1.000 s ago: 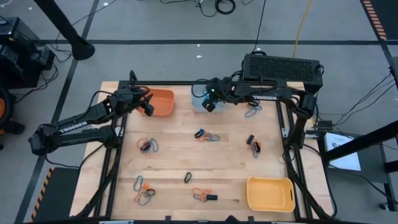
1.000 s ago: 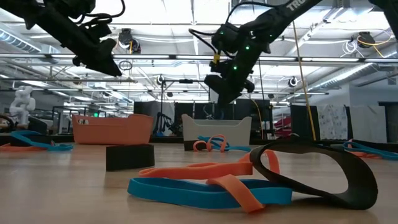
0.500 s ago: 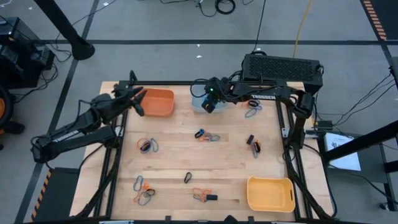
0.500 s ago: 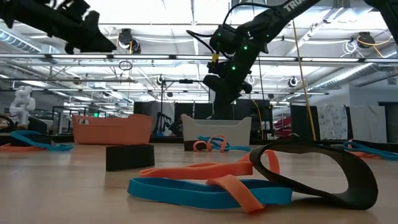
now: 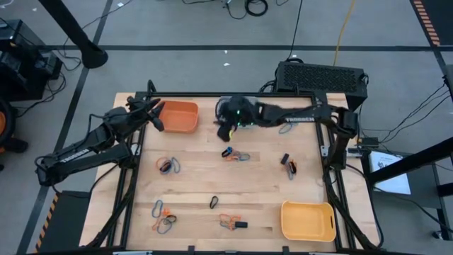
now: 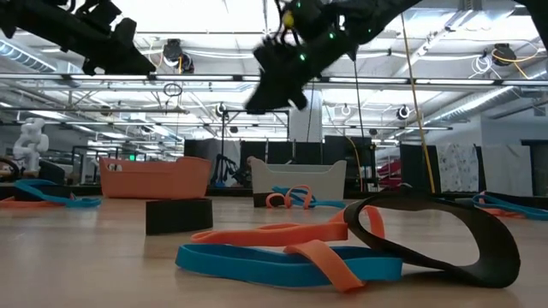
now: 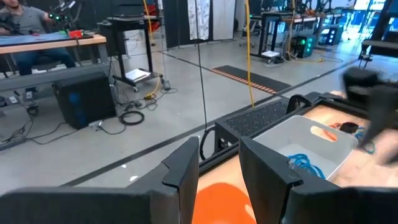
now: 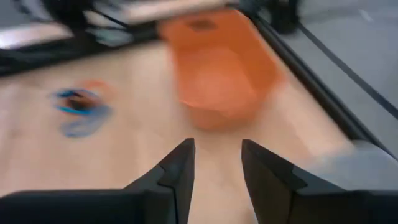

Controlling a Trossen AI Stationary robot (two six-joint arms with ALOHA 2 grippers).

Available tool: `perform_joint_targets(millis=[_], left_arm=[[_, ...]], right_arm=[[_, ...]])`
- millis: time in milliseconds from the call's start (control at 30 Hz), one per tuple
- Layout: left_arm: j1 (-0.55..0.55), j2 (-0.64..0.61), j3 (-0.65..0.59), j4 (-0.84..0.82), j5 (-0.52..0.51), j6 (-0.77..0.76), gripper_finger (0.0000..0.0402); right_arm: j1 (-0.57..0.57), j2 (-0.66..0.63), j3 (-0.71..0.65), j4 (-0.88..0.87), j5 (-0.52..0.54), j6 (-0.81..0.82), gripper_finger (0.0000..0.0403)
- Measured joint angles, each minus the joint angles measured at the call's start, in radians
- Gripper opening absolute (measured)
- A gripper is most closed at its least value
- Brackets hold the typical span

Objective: Sort rubber bands into baskets
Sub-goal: Put the blue rubberband into the gray bin

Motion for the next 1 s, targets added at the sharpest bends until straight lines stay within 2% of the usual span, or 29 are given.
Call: perform_joint_targets(millis=[167,333,400,500,633,800,1000], left_arm=[[0.0,0.005,0.0,0.001,-0.004,-0.002,0.0123],[0.0,0.005,0.0,0.001,-0.008,-0.003,0.0123],[0.0,0.005,0.0,0.001,-0.008,-0.003,0.0123],[0.0,0.005,0.0,0.001,-0.008,-0.003,0.0123],[0.0,0.005,0.0,0.0,-0.008,-0.003,0.0123],[0.0,0.005,0.0,-0.006,-0.009,-0.003,0.0123],[0.001,0.005,0.0,-0.007,-0.018,0.001,0.0123]], right_arm=[[0.112,0.061,0.0,0.188,0.0,-0.049,0.0123],[0.192,0.19,0.003,0.369,0.0,-0.1,0.0123],[0.209,0.253,0.045,0.38,0.0,-0.11,0.0123],[0.223,0.359,0.159,0.345,-0.002,-0.11,0.0123],[0.23,0.511,0.355,0.235,-0.07,-0.127,0.0123],[0.238,0.674,0.581,0.147,-0.107,-0.132,0.0123],[0.245,0.808,0.774,0.069,-0.182,-0.13,0.0123]])
